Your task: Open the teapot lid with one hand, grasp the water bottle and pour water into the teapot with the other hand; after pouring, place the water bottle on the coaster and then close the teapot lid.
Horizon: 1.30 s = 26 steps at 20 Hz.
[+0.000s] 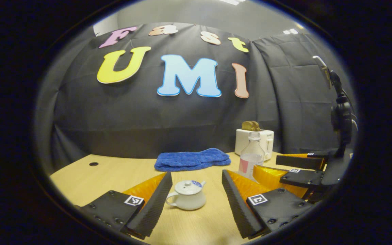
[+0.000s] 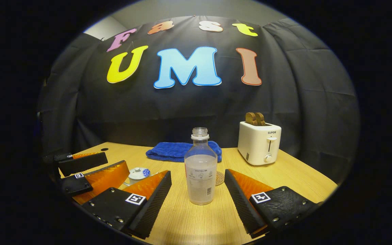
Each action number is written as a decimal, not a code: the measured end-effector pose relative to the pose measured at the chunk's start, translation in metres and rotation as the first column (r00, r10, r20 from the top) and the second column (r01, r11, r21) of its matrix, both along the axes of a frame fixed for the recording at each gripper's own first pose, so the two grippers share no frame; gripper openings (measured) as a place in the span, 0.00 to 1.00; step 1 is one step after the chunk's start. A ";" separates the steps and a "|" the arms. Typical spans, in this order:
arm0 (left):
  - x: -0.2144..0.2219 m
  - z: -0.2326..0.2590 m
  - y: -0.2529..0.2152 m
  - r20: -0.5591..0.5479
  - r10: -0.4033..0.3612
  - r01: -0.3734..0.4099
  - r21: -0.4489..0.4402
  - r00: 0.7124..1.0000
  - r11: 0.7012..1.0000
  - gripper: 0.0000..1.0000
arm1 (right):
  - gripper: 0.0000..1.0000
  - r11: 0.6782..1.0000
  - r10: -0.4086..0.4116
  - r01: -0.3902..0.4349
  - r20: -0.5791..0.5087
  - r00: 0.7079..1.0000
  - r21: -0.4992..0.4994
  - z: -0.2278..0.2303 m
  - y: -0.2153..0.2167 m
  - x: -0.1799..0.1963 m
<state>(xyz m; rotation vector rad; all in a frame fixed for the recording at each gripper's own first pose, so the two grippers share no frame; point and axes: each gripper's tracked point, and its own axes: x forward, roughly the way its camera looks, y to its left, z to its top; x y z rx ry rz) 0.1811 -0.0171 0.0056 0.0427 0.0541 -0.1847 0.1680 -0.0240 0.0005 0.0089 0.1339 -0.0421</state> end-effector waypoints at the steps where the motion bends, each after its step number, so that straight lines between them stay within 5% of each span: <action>1: 0.009 -0.003 0.001 -0.010 -0.003 0.003 0.001 1.000 1.000 0.94 | 0.97 1.000 -0.003 0.003 -0.013 1.000 -0.005 -0.004 -0.001 0.006; 10: 0.079 -0.045 0.012 -0.115 -0.009 0.012 0.028 0.993 1.000 0.95 | 0.97 1.000 -0.029 0.030 -0.153 0.988 0.005 -0.041 -0.004 0.050; 17: 0.087 -0.055 0.012 -0.125 -0.034 0.036 0.010 0.992 0.999 0.90 | 0.97 0.999 -0.026 0.022 -0.174 0.984 -0.023 -0.059 -0.010 0.061; 19: 0.086 -0.057 0.015 -0.127 -0.023 0.027 0.033 0.992 0.999 0.87 | 0.97 1.000 -0.021 0.021 -0.181 0.983 -0.001 -0.059 -0.010 0.062; 22: 0.086 -0.056 0.010 -0.131 -0.034 0.038 0.026 0.991 0.999 0.67 | 0.95 0.999 -0.033 0.031 -0.185 0.982 -0.013 -0.059 -0.012 0.060; 26: 0.082 -0.055 0.009 -0.119 -0.032 0.040 0.059 0.992 0.997 0.67 | 0.95 1.000 -0.017 0.017 -0.194 0.981 -0.004 -0.063 -0.009 0.062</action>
